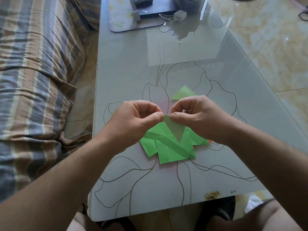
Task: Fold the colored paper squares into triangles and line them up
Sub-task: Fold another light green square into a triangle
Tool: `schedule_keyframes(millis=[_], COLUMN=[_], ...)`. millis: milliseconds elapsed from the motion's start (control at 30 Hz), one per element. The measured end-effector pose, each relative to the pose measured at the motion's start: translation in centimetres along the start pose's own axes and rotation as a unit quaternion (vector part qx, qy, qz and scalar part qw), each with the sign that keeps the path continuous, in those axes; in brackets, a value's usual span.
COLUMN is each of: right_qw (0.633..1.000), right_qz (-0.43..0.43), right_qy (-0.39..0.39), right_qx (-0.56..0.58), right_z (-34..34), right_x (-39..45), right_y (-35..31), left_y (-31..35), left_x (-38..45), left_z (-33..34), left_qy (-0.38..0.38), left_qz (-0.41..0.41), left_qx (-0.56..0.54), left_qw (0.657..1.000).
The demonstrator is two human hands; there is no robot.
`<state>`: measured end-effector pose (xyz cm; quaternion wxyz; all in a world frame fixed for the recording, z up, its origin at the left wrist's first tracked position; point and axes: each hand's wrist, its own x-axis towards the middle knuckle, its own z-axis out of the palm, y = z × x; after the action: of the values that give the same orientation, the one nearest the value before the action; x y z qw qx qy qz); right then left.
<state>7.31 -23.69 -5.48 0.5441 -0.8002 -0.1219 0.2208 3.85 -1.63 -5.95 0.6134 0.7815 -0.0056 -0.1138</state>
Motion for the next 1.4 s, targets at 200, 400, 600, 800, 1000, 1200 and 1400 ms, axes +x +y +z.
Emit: schedule_keyframes(millis=[200,400,600,800,1000,1200,1400], right_qw=[1.0,1.0,1.0,1.0,0.999,0.999,0.998], right_qz=[0.005,0.005,0.018,0.014,-0.015,-0.029,-0.026], right_qy=[-0.011,-0.009,-0.01,-0.003,-0.008,0.013,0.03], right_qx=[0.01,0.014,0.003,0.009,0.051,0.037,0.04], right_z=[-0.15,-0.08,-0.07,-0.21,-0.18,-0.38,-0.41], right_x=[-0.07,0.0,-0.05,0.12,0.37,0.27,0.36], right_y=[0.15,0.17,0.25,0.38,0.49,0.46,0.35], left_y=[0.0,0.21,0.19,0.35,0.18,-0.11,-0.18], left_x=[0.03,0.16,0.21,0.21,0.13,0.46,0.46], left_z=[-0.14,-0.44,-0.81,-0.76,-0.03,-0.36,-0.39], left_qy=[-0.007,-0.016,-0.043,-0.038,-0.018,0.031,0.034], left_qz=[-0.009,-0.004,-0.011,-0.007,-0.003,0.024,0.017], left_qx=[0.007,0.033,0.043,0.047,0.009,-0.002,-0.005], left_qw=[1.0,0.999,0.998,0.998,1.0,0.999,0.999])
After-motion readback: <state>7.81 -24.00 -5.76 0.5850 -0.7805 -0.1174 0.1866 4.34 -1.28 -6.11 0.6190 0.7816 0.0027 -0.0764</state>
